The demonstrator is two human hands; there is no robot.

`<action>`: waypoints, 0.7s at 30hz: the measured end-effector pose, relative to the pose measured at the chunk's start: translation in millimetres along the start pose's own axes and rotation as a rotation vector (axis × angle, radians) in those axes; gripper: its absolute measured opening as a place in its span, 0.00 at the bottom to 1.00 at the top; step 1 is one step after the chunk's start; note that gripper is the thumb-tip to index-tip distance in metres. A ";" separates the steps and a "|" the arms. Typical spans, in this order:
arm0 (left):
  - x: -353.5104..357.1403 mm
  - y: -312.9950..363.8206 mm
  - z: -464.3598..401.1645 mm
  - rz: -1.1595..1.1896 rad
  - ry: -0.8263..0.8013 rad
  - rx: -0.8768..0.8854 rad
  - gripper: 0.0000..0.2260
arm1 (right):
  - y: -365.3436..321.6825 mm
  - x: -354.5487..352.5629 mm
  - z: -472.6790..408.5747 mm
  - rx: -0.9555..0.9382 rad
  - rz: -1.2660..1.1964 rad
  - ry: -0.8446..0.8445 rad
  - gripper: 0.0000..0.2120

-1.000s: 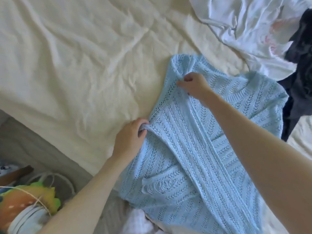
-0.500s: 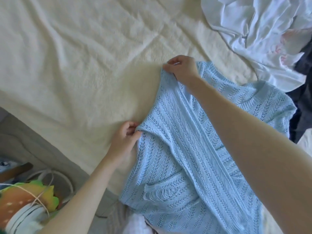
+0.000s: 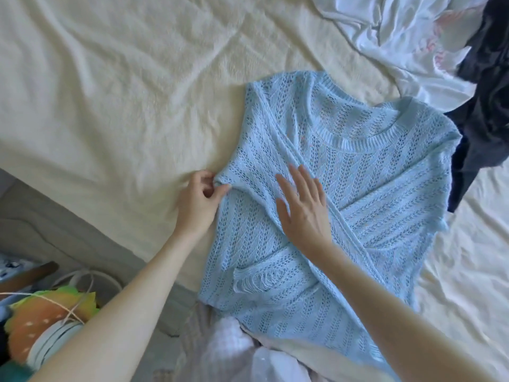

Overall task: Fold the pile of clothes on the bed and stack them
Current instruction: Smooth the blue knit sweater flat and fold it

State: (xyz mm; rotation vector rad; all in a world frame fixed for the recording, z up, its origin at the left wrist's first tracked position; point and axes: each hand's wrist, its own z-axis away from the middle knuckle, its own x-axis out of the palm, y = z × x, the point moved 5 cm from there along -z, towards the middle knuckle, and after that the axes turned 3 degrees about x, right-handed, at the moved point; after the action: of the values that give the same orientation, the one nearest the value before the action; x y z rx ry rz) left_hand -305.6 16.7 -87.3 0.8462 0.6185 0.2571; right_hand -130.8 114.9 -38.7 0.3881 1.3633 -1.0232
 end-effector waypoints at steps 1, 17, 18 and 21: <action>0.7 -6.2 8.6 -0.020 -0.015 -0.020 0.15 | 2.9 9.8 21.3 0.032 0.004 -0.074 0.20; 11.2 -93.5 123.4 -0.048 -0.041 -0.234 0.18 | 107.4 30.8 195.0 0.292 0.054 -0.292 0.26; 14.2 -101.9 134.8 -0.041 -0.037 -0.271 0.19 | 117.5 31.7 210.1 0.304 0.055 -0.292 0.26; 17.9 -116.4 168.6 -0.081 0.089 -0.289 0.24 | 143.4 36.4 251.7 0.304 0.077 -0.294 0.27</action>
State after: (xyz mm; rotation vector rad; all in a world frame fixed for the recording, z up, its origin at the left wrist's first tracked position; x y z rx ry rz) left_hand -192.7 -154.8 -98.8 0.5327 0.6784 0.3031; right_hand 131.4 -11.5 -60.8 0.4906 0.9257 -1.1758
